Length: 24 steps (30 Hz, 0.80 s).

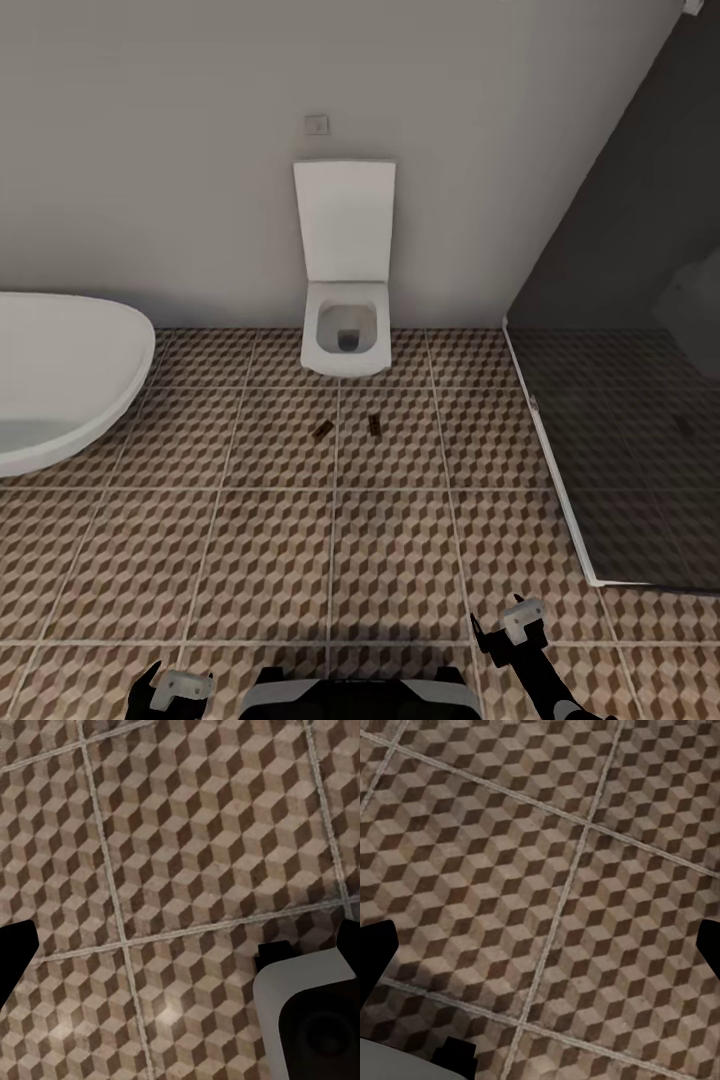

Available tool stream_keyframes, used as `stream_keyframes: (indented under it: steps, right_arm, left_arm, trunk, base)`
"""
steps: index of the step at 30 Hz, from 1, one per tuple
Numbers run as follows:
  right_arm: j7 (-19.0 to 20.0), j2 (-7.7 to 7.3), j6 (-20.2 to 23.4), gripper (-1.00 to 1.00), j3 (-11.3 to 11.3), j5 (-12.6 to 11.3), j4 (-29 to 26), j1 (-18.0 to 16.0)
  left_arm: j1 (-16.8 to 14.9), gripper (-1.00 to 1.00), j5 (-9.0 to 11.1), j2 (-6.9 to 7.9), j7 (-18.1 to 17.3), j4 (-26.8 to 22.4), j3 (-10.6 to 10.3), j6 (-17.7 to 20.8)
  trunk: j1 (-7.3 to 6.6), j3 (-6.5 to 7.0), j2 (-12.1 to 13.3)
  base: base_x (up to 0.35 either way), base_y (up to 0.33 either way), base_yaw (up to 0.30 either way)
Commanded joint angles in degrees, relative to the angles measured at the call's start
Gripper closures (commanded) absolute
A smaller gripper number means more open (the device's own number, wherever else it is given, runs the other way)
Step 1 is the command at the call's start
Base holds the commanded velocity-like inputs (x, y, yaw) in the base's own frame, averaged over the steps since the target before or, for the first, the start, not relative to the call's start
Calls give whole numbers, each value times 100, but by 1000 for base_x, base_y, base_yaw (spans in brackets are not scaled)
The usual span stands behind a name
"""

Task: Take the four mousetraps from the cabinet in the bathroom and place them on the bathroom floor. Make sure all four end up on the same floor surface, and ensure that at least two of them are either under or directly next to the same bathroom sink.

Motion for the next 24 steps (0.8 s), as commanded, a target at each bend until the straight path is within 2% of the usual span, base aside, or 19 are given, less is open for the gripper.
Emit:
stream_keyframes:
  steps: [1,12,24]
  right_arm:
    - [-35,-1,-10,-100,50,-16,2,-2]
    - [-35,15,-3,-100,50,-16,2,-2]
    - [-35,32,0,-100,54,-16,2,-2]
  left_arm:
    - [-3,-100,4,-4,34,15,-49,-25]
    - [0,-100,4,-9,40,15,-49,-26]
    - [-2,-100,4,-136,50,23,-49,-25]
  trunk:
    - [3,3,-8]
    - [3,104,-8]
    - [3,215,-8]
  base:
    - [0,0,0]
    - [0,0,0]
    - [0,0,0]
